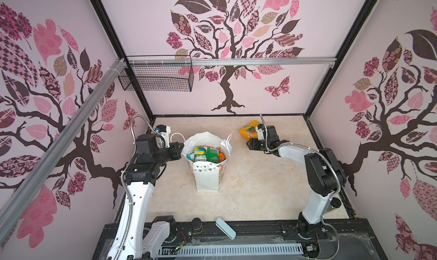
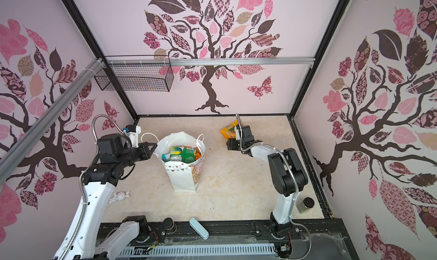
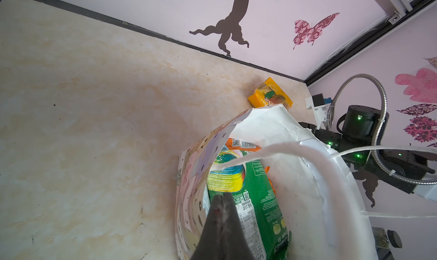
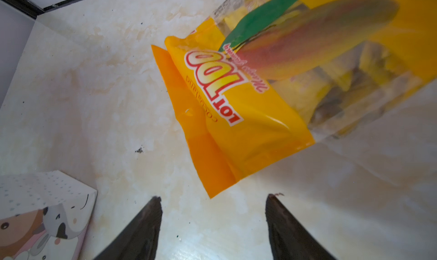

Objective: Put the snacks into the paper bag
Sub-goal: 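Move the right gripper over the yellow mango packet and lower it, then close the right gripper on the yellow packet edge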

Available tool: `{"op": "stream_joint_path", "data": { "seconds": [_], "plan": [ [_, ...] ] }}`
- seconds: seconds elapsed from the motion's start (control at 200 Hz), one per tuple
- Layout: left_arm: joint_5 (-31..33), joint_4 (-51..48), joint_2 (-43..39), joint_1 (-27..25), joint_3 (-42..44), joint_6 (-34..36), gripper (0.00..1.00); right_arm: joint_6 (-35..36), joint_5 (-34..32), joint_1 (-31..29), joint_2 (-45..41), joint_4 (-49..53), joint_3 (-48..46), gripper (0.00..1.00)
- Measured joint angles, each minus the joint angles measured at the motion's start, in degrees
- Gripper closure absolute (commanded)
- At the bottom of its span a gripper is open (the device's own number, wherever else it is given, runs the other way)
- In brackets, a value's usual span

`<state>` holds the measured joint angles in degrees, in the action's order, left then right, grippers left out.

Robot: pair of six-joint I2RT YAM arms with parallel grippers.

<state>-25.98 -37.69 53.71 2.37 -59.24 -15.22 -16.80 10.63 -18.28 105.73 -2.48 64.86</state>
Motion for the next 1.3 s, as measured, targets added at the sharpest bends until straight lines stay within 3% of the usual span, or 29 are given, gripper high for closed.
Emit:
{"op": "stream_joint_path", "data": {
  "seconds": [0.87, 1.03, 1.16, 1.3],
  "plan": [
    [-0.2, 0.0, -0.3, 0.0, 0.1, 0.0, 0.96, -8.2, -2.7, 0.0, 10.0, -3.5, 8.3, 0.47],
    [-0.2, 0.0, -0.3, 0.0, 0.1, 0.0, 0.96, -9.8, -3.1, 0.0, 11.3, -4.4, 9.5, 0.68],
    [-0.2, 0.0, -0.3, 0.0, 0.1, 0.0, 0.97, -11.0, -3.1, 0.0, 12.5, -5.2, 10.6, 1.0],
    [-0.1, 0.0, -0.5, 0.0, 0.3, 0.0, 0.97, -11.6, -3.0, 0.0, 12.9, -6.2, 10.6, 1.0]
  ]
}}
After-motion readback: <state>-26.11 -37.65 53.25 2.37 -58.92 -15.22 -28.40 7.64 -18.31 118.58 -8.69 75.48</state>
